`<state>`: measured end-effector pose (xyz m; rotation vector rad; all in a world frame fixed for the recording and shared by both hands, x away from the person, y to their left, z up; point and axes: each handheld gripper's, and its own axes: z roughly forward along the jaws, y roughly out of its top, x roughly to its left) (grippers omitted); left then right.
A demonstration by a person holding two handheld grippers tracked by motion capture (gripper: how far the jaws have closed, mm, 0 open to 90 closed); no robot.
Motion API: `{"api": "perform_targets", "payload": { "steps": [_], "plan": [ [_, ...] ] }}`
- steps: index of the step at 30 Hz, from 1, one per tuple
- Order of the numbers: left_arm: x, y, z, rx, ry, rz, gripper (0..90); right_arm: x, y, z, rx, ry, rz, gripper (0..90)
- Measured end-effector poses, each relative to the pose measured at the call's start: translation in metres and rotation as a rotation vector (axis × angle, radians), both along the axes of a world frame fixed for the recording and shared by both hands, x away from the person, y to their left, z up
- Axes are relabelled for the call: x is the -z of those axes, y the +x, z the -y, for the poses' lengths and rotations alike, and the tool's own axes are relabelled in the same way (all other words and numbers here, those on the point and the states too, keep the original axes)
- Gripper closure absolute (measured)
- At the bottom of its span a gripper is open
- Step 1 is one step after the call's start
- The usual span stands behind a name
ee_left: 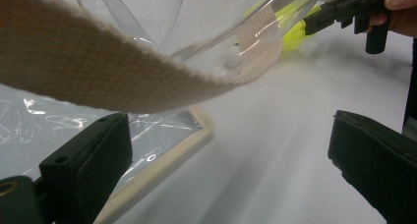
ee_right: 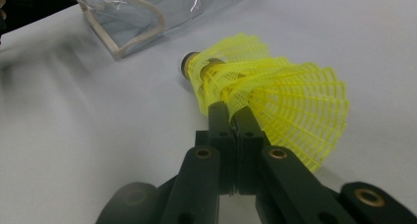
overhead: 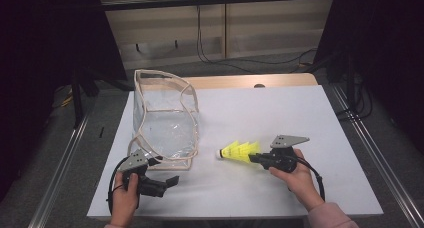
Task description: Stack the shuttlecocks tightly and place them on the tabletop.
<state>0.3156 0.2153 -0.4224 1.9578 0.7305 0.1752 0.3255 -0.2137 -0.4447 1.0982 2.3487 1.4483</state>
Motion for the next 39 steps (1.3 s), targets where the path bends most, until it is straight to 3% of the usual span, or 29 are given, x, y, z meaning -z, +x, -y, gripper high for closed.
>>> {"api": "perform_targets", "payload": {
  "steps": [14, 16, 20, 39],
  "plan": [
    [0.0004, -0.0004, 0.0002, 0.007, -0.001, -0.015, 2.8, 0.0018, -0.0008, -0.0007, 0.001, -0.009, -0.007, 87.8],
    [0.0005, 0.0004, 0.0004, -0.006, -0.008, 0.010, 2.8, 0.0018, -0.0009, -0.0009, 0.002, -0.008, -0.005, 87.5],
    [-0.0001, 0.0007, -0.0006, -0.002, 0.005, 0.009, 2.8, 0.0019, -0.0009, -0.0005, 0.002, -0.013, -0.004, 86.2],
    [0.0005, 0.0013, -0.0004, 0.001, 0.013, 0.011, 2.8, 0.0032, -0.0022, 0.0030, 0.031, -0.008, -0.015, 71.5]
  ]
}}
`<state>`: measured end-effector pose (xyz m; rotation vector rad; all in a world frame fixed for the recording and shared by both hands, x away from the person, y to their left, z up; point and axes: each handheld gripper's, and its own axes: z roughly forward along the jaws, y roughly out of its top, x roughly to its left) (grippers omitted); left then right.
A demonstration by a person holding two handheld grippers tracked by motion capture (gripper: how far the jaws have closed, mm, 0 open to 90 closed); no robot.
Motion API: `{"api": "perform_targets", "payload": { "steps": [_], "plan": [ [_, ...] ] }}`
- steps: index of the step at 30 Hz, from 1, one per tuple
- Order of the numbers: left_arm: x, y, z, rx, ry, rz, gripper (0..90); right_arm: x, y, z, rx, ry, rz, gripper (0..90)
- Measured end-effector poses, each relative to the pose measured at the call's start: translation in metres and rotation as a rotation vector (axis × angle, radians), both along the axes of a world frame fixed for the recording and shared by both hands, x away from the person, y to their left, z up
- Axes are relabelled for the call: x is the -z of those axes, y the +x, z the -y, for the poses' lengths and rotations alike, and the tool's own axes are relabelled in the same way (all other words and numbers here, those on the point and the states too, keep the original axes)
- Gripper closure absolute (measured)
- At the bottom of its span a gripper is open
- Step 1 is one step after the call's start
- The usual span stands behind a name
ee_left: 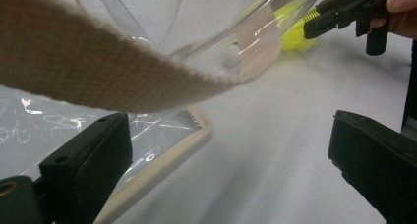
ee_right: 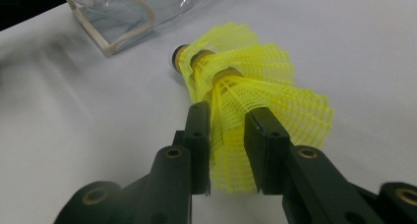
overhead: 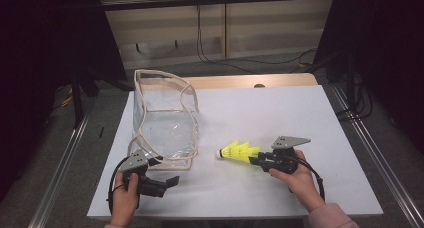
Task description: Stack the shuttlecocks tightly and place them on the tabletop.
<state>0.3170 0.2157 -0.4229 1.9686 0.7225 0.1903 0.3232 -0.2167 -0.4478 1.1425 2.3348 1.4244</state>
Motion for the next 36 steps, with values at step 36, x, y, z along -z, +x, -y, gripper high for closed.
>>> {"api": "perform_targets", "payload": {
  "steps": [36],
  "plan": [
    [0.000, -0.001, 0.001, -0.008, -0.024, 0.002, 2.8, -0.001, -0.013, 0.004, -0.035, 0.014, -0.021, 87.8]
  ]
}}
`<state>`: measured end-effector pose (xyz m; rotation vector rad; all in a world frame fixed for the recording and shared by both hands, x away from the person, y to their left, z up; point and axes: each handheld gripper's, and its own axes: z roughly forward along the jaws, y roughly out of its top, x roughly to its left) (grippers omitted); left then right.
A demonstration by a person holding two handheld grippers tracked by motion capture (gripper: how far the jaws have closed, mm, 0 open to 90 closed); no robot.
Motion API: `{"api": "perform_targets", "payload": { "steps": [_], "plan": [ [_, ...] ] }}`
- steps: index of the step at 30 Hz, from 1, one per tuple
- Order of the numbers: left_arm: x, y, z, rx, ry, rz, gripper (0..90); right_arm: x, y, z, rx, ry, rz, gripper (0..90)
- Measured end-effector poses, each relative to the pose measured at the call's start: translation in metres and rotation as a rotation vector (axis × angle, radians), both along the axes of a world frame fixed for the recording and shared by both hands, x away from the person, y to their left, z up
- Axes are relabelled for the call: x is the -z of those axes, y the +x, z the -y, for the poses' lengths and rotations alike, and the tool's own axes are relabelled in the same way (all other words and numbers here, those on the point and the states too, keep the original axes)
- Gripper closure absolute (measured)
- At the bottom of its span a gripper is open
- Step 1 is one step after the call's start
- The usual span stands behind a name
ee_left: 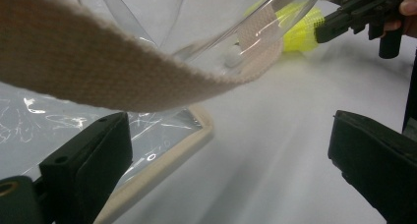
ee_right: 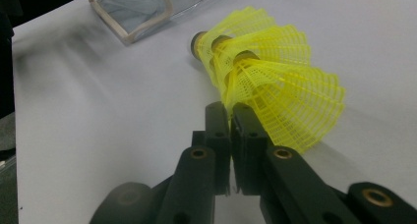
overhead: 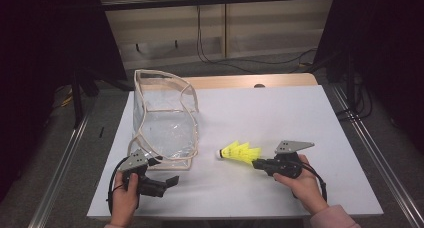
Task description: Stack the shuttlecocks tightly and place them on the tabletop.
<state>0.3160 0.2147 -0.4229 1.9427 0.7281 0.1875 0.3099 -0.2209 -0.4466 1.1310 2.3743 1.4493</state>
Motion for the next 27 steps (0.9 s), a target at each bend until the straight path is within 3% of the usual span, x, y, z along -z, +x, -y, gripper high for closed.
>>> {"api": "perform_targets", "payload": {
  "steps": [14, 25, 27],
  "plan": [
    [-0.0006, 0.0007, -0.0016, 0.002, 0.017, 0.003, 2.9, 0.0011, 0.0027, -0.0029, 0.000, 0.004, 0.003, 86.1],
    [-0.0003, 0.0004, -0.0018, 0.009, 0.013, -0.004, 2.9, 0.0010, 0.0013, -0.0043, 0.014, -0.023, 0.014, 60.7],
    [-0.0011, 0.0016, -0.0031, 0.003, 0.026, 0.023, 2.9, 0.0014, 0.0019, -0.0051, 0.020, -0.025, 0.017, 56.6]
  ]
}}
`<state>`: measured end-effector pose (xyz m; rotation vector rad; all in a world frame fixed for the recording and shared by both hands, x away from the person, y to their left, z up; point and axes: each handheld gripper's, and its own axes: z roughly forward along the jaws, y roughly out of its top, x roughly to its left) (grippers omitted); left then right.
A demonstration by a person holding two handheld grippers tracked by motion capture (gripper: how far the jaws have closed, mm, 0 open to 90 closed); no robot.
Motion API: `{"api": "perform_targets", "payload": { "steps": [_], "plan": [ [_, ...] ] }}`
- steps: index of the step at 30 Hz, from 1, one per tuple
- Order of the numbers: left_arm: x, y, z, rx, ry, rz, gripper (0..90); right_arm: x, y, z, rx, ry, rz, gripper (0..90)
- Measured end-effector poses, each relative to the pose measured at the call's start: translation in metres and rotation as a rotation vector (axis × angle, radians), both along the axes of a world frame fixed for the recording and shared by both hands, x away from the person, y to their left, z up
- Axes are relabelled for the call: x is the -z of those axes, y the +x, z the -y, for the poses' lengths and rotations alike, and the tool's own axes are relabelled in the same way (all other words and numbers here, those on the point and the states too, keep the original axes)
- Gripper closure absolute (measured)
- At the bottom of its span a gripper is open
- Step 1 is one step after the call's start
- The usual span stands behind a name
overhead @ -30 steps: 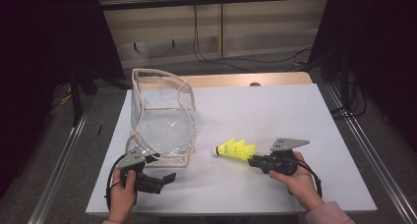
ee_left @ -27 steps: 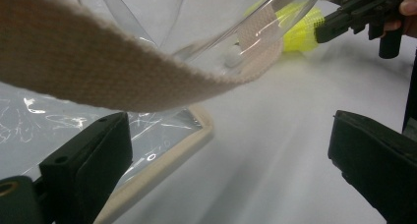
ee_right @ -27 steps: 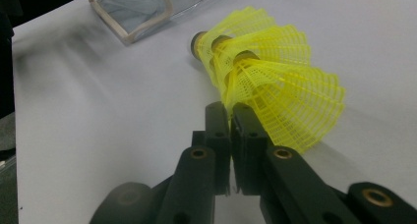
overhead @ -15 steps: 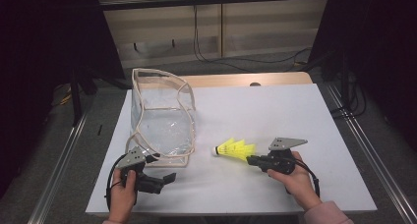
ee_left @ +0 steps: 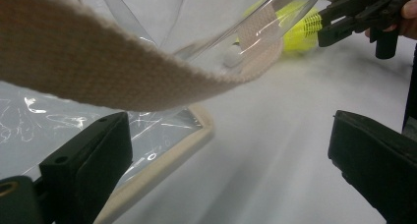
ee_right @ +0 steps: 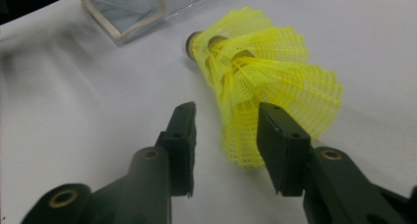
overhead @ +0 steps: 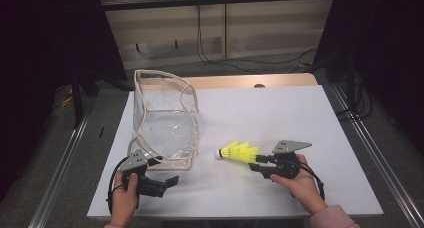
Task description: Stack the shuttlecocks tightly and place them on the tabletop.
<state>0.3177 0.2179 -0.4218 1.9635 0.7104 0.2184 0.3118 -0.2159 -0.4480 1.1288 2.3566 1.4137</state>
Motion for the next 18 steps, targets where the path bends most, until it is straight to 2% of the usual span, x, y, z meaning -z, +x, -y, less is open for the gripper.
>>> {"api": "perform_targets", "payload": {
  "steps": [2, 10, 11, 13, 14, 18],
  "plan": [
    [0.000, -0.002, 0.002, -0.006, -0.030, -0.023, 2.9, 0.000, 0.000, -0.001, 0.011, -0.005, -0.002, 54.4],
    [0.001, -0.001, 0.002, -0.002, -0.029, -0.027, 2.8, -0.001, 0.003, -0.011, 0.038, -0.011, 0.007, 41.1],
    [0.000, 0.001, -0.001, 0.001, 0.007, 0.000, 2.8, -0.001, 0.004, -0.012, 0.038, -0.014, 0.007, 40.1],
    [0.001, -0.002, 0.002, -0.003, -0.030, -0.027, 2.9, -0.001, 0.005, -0.015, 0.035, -0.017, 0.007, 37.3],
    [0.001, -0.001, 0.001, 0.005, -0.010, -0.022, 2.8, 0.000, 0.005, -0.016, 0.035, -0.020, 0.004, 36.7],
    [0.001, -0.001, 0.001, 0.006, -0.010, -0.023, 2.9, 0.001, 0.006, -0.023, 0.031, -0.032, -0.003, 32.9]
  ]
}}
